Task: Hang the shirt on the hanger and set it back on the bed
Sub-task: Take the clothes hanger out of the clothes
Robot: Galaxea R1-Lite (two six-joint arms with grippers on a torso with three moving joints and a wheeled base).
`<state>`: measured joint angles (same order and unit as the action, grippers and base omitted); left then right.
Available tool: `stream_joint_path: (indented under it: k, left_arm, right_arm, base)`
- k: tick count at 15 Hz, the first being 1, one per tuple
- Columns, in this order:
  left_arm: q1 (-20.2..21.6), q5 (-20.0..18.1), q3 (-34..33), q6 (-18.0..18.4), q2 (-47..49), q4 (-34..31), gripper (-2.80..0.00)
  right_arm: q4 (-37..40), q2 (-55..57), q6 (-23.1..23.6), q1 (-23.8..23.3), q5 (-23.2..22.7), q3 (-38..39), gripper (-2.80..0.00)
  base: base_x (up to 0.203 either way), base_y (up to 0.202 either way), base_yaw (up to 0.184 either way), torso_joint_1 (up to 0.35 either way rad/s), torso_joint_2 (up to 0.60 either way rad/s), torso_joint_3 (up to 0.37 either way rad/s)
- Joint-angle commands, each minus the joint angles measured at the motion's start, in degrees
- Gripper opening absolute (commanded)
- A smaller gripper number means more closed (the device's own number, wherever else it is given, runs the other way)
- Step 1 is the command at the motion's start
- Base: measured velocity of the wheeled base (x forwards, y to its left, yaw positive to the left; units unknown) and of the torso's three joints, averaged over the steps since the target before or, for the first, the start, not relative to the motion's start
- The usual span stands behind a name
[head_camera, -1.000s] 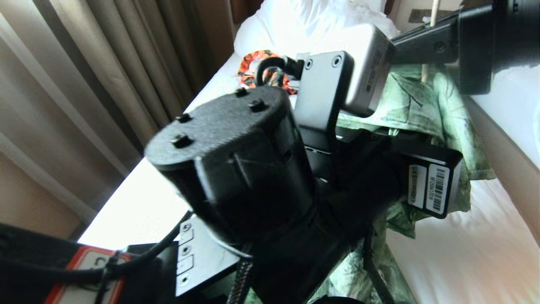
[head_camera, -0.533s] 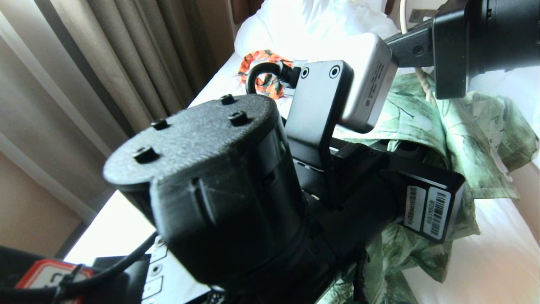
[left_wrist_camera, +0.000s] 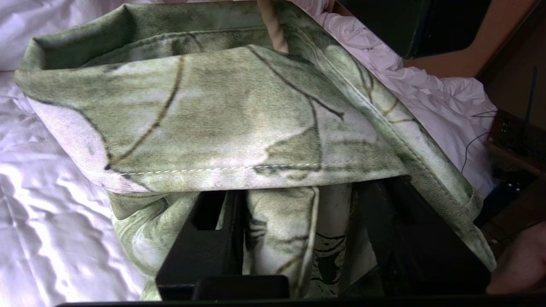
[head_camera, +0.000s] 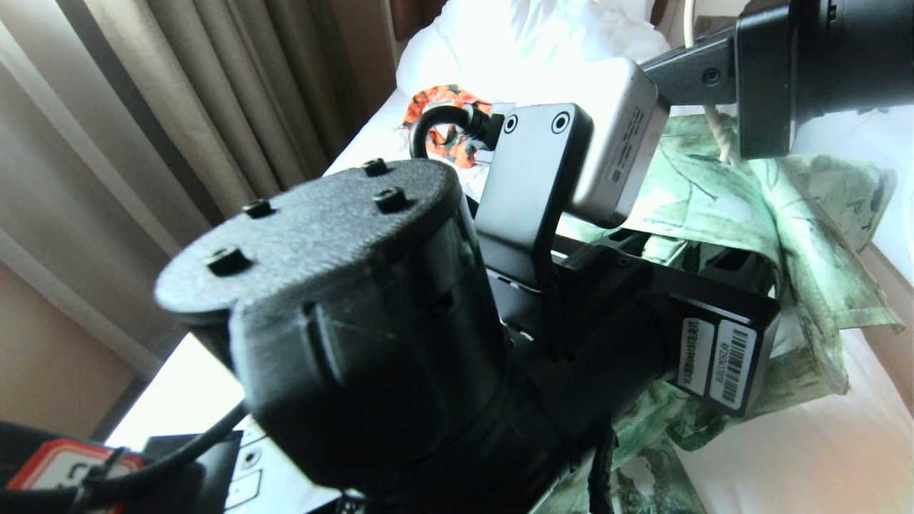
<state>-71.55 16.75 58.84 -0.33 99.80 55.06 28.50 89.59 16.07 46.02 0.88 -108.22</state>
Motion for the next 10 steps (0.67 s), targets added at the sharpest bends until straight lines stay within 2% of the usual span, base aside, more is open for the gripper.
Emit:
stream_joint_path:
  k: [1,5,8,10]
  left_arm:
    - [-0.02,0.07,-0.44,-0.07,-0.98,0.49,0.0]
    - [0.02,0.03,-2.95,0.07,-4.75,0.18,0.0]
    - [0.78,0.21,-4.81,2.66,-6.95,-0.03,0.0]
    - [0.79,0.12,-5.09,2.96,-8.01,-3.81,0.0]
  right_arm:
    - [0.41,-0.12,0.1,0.21,0.18,0.11,-2.8]
    - [0.24,-0.12,0.1,0.12,1.2,0.05,-2.8]
    - [0.15,-0.12,-0.07,0.04,1.32,-0.07,-2.8]
    - [0.15,-0.04,-0.26,-0.05,1.23,-0.07,-2.8]
  base:
    - [0.0,0.0,0.0,0.0,0.0,0.0]
    - [0.0,0.0,0.0,0.0,0.0,0.0]
    - [0.0,0.0,0.0,0.0,0.0,0.0]
    - [0.0,0.0,0.0,0.0,0.0,0.0]
